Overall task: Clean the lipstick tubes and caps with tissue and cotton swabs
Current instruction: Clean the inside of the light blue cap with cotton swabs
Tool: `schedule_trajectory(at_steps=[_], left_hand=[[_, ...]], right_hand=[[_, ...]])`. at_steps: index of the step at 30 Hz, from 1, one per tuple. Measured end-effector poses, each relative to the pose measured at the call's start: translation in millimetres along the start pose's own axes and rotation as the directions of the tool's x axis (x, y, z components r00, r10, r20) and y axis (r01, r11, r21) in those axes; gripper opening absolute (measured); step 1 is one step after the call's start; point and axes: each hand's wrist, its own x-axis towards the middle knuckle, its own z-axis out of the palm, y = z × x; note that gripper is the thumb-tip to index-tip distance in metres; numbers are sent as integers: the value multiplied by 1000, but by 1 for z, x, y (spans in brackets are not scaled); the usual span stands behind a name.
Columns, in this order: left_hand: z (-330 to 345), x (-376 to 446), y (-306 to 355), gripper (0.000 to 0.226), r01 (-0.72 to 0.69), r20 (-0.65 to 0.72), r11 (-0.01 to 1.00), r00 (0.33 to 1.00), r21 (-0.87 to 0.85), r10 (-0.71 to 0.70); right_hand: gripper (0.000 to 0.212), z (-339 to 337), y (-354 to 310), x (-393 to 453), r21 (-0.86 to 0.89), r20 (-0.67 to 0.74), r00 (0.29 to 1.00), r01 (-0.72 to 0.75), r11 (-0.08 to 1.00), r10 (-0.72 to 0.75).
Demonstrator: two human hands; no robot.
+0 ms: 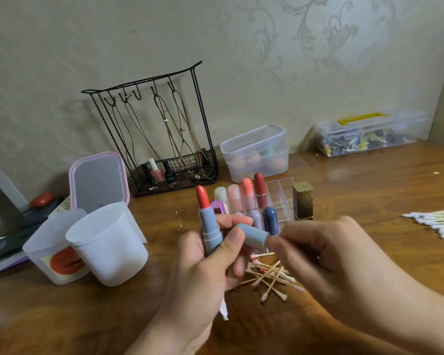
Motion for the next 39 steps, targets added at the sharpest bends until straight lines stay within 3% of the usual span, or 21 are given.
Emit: schedule_trajectory(at_steps=[4, 8, 13, 16, 20, 22, 27, 30, 34, 39], left_hand=[[2, -1, -1, 19, 31, 0, 998, 1000, -58, -31], [2, -2, 0, 21, 59, 26, 995, 998, -80, -57], [4, -3, 0, 20, 61, -11, 996, 998, -69, -62], [2, 0, 3, 21, 116, -8, 974, 993, -195, -120], [-3, 5, 6, 20, 226, 0, 853, 967, -471, -257], [-7, 7, 6, 36, 253, 16, 805, 957, -536, -290], [-7, 6, 8, 34, 300, 32, 756, 937, -582, -347], [-11, 7, 6, 26, 325, 42, 702, 921, -633, -388], [-9, 7, 3, 39, 353, 71, 678, 911, -644, -407], [-5, 4, 1, 30, 421, 124, 616, 877, -666, -465]], right_hand=[[41, 3, 1, -2, 11, 71, 996, 50, 999, -51], [43, 4, 2, -1, -52, -56, 998, 28, 998, -30], [37, -1, 4, 2, 94, 129, 980, 141, 985, -153], [41, -7, 8, 3, 26, 68, 986, 152, 988, -153], [40, -7, 3, -1, -93, -43, 973, 223, 970, -228], [38, -7, 3, -1, -92, -75, 964, 249, 964, -256], [22, -4, 3, -2, -129, -118, 943, 295, 947, -310], [21, -4, 0, -3, -60, -186, 942, 274, 960, -280], [13, -5, -5, -3, -39, -308, 912, 273, 961, -271], [13, -10, -14, -2, -72, -243, 948, 194, 978, -206]])
